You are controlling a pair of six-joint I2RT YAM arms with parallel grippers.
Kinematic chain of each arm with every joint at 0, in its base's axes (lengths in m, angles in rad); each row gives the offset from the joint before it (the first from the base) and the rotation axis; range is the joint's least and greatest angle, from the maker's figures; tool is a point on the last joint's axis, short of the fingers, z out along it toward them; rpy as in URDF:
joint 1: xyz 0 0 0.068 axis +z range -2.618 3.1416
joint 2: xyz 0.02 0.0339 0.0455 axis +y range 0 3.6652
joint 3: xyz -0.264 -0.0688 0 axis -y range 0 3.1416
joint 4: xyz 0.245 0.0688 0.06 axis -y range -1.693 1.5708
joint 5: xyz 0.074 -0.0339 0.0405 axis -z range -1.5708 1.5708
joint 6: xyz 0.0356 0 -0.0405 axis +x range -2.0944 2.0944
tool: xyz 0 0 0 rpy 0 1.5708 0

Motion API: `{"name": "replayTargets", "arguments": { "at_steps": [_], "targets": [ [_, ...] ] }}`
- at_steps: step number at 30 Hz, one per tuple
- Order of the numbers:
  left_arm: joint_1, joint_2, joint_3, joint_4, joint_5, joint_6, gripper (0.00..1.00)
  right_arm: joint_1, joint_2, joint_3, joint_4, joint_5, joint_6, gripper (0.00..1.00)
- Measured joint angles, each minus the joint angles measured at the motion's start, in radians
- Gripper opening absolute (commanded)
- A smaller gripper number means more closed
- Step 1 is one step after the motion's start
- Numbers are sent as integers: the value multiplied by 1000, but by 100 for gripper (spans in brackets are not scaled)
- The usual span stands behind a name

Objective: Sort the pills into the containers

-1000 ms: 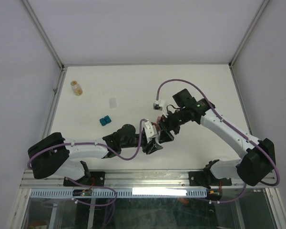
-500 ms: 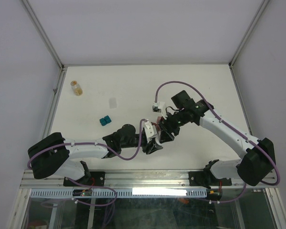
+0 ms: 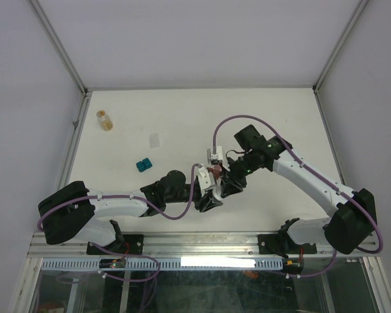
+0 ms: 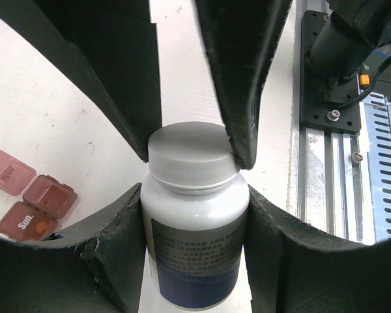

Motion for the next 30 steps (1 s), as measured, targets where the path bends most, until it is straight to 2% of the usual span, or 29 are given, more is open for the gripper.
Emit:
{"name": "replayTargets", "arguments": {
  "at_steps": [7,11,30],
  "targets": [
    [0,0,-2,2,5,0,0,1,-3,3,-55,-53,-443,0],
    [7,0,-5,5,5,0,0,1,-3,3,-63,-64,-601,0],
    [25,-8,-17,68,50,0,0,1,-56,3,-157,-75,-1013,1]
  ]
}}
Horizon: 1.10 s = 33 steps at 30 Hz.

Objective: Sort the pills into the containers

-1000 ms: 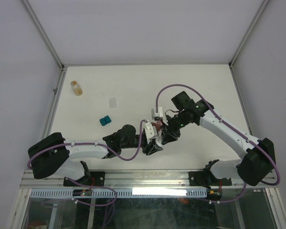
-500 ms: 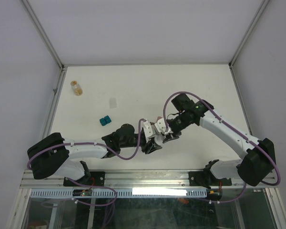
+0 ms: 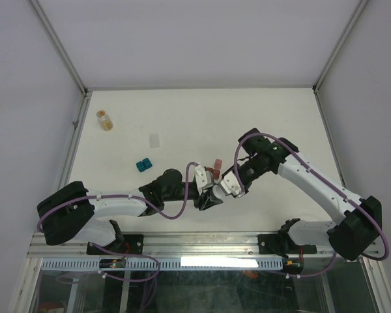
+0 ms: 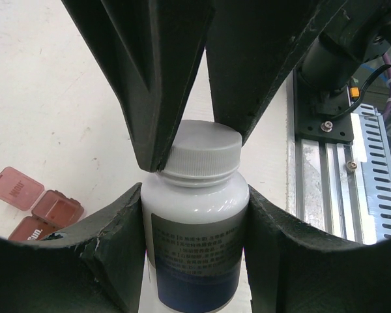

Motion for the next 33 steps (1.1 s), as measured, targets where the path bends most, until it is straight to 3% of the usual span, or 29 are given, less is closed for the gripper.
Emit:
{"name": "replayTargets", "arguments": {
  "at_steps": [3,9,12,14,22,33],
  "targets": [
    [7,0,0,3,14,-3,0,-2,-1,-1,0,-4,-18,14],
    [8,0,-13,2,23,-19,0,-3,-1,-34,46,-25,42,52],
    [14,0,-16,3,23,-26,0,-3,-2,-43,82,-30,118,77],
    [14,0,-16,4,24,-27,0,-5,-7,-43,102,-29,165,86],
    [21,0,-17,7,24,-30,0,-57,-76,-42,118,-34,372,98],
    [21,-18,-23,10,14,-45,0,-73,-35,19,159,-3,1090,97]
  ]
}}
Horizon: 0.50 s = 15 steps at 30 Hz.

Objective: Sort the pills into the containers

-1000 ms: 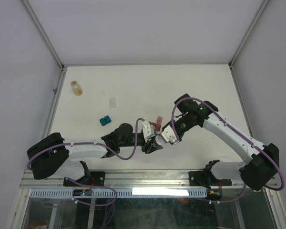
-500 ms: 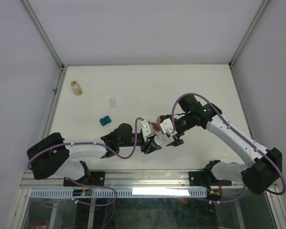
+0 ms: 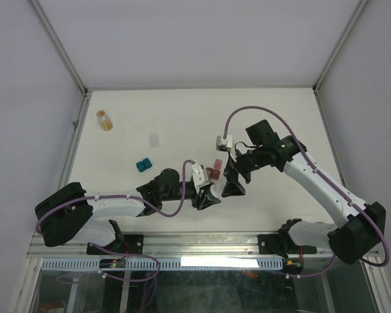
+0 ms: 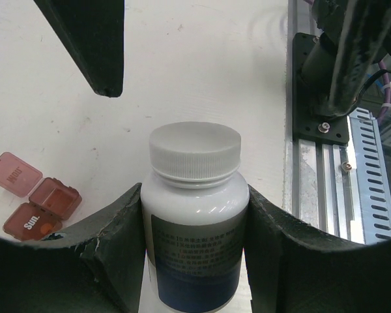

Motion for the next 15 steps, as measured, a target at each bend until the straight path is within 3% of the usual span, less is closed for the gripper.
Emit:
{"name": "replayTargets", "arguments": {
  "at_steps": [5,15],
  "targets": [
    [0,0,0,0,0,-3,0,2,10,-5,50,42,156,95],
    [0,0,0,0,-1,-4,0,65,65,-28,100,113,235,80]
  ]
}}
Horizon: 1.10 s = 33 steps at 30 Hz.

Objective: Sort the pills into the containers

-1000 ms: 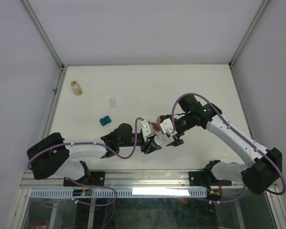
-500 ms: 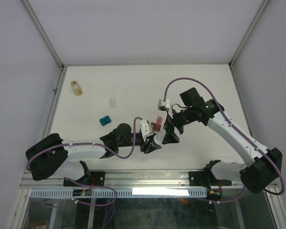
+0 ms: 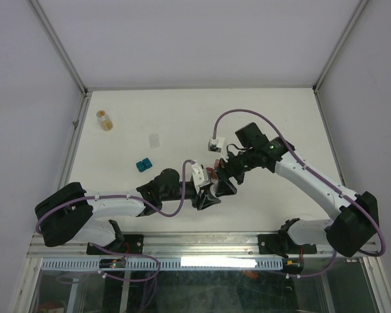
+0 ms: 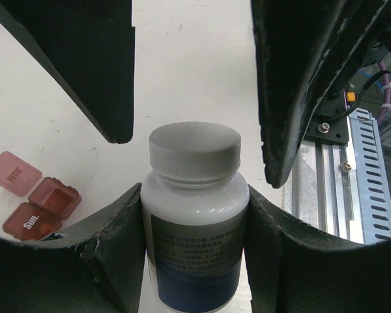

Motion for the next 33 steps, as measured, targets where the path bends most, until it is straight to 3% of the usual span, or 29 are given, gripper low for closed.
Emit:
{"name": "replayTargets", "arguments": {
  "at_steps": [4,7,13,19,21,33],
  "targets": [
    [0,0,0,0,0,0,0,14,1,0,6,19,5,67],
    [0,0,0,0,0,0,0,14,1,0,6,23,2,49],
    [0,0,0,-6,-9,-2,0,14,1,0,-5,8,-23,22],
    [0,0,0,-6,1,-3,0,14,-2,0,-25,-24,-122,7],
    [0,0,0,-4,6,-4,0,14,-8,0,-39,-42,-209,0],
    [5,5,6,22,59,-4,0,22,-90,8,-216,-102,-1066,0]
  ]
}}
